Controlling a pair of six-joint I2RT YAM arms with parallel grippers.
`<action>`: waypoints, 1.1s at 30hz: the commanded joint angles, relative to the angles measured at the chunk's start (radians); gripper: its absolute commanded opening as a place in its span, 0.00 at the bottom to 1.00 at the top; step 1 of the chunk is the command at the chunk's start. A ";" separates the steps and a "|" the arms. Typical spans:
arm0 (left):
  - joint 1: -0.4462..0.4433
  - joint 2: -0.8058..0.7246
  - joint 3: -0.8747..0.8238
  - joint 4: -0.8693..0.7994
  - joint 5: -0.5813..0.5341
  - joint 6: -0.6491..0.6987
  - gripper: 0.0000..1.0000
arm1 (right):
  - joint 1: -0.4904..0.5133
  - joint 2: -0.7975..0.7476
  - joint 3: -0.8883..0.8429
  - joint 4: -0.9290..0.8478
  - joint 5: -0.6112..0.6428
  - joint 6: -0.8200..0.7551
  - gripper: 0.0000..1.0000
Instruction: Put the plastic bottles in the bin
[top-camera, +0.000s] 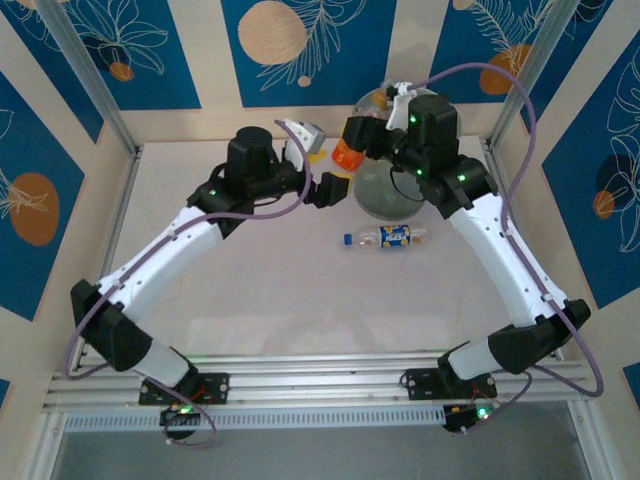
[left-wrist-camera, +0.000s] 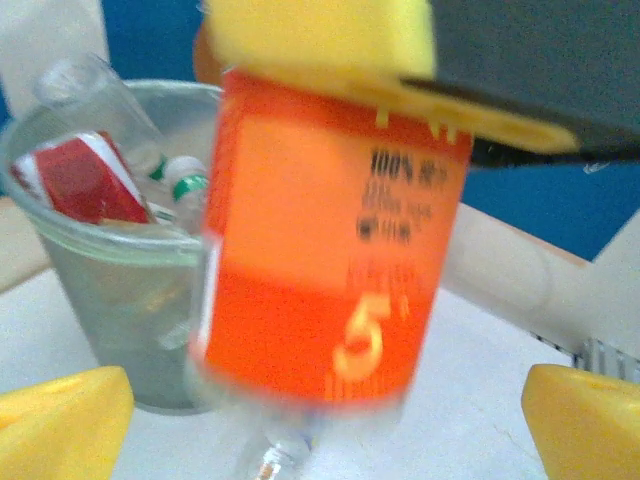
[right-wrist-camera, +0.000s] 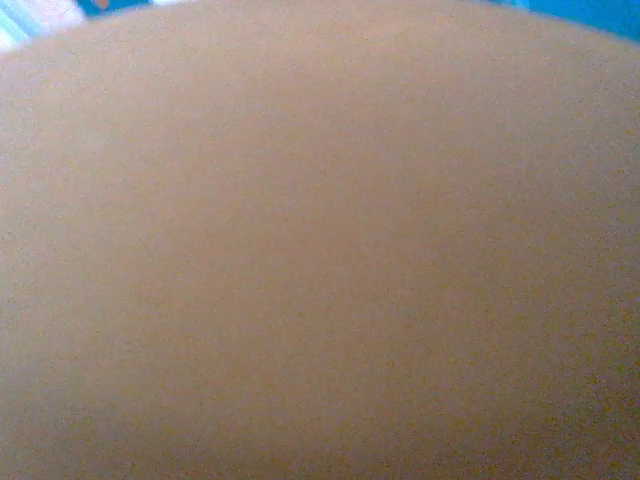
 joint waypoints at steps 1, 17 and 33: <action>-0.006 -0.086 -0.051 0.030 -0.105 0.005 1.00 | -0.012 0.024 0.083 -0.044 0.227 -0.101 0.44; -0.005 -0.208 -0.190 -0.027 -0.272 0.024 1.00 | -0.100 0.353 0.465 -0.220 0.534 -0.236 0.43; -0.003 -0.191 -0.202 -0.038 -0.291 0.028 1.00 | -0.187 0.597 0.736 -0.553 0.277 -0.072 0.44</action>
